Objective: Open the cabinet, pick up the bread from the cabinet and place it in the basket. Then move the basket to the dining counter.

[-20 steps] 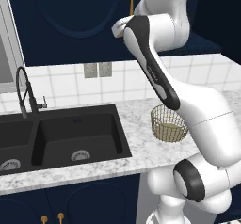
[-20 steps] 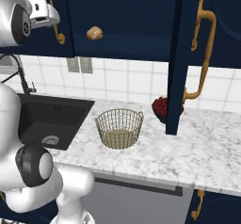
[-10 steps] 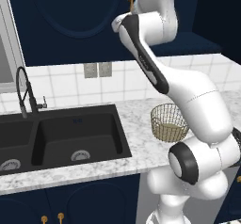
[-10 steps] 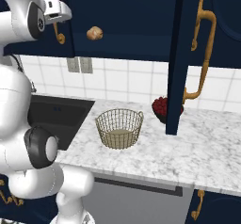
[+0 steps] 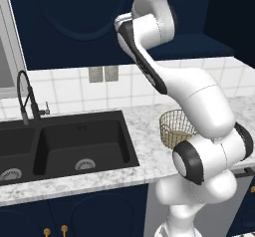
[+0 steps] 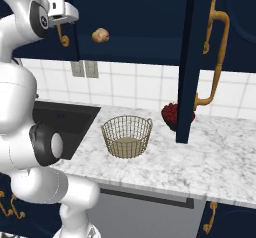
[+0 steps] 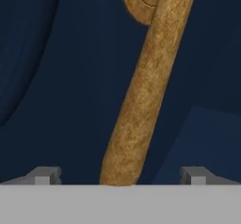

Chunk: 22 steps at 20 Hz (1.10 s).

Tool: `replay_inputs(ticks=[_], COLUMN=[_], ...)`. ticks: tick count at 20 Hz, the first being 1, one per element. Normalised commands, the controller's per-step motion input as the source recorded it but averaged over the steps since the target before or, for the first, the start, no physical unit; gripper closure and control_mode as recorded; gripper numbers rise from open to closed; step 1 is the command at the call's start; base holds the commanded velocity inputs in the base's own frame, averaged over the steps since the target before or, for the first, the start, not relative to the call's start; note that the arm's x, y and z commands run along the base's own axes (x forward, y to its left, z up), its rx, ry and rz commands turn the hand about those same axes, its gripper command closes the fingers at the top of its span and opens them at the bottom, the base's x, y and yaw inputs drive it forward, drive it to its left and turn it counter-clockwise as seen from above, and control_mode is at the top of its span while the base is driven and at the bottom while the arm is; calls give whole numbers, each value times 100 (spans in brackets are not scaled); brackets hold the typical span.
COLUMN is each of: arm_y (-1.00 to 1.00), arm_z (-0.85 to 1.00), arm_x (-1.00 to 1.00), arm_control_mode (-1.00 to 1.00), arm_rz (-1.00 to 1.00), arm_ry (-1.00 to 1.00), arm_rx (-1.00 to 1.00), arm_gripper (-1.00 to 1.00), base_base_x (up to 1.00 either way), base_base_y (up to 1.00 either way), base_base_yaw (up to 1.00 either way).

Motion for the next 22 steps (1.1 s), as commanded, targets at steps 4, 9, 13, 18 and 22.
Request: replay_inputs(ticks=[4, 9, 13, 18, 22], arm_y=[4, 4, 7, 8, 34], arm_z=[0, 0, -6, -3, -9], arm_x=[31, 16, 35, 52, 34], arm_control_mode=[-100, -100, -100, -100, -100], arm_rz=[-4, -1, 0, 0, 0], arm_ry=[-2, -6, -13, -11, -9], arm_rx=[1, 4, 6, 6, 9], arm_gripper=[-100, 100, 100, 100, 100], base_base_x=[0, 0, 0, 0, 0], base_base_y=[0, 0, 0, 0, 0], base_base_yaw=[0, 0, 0, 0, 0])
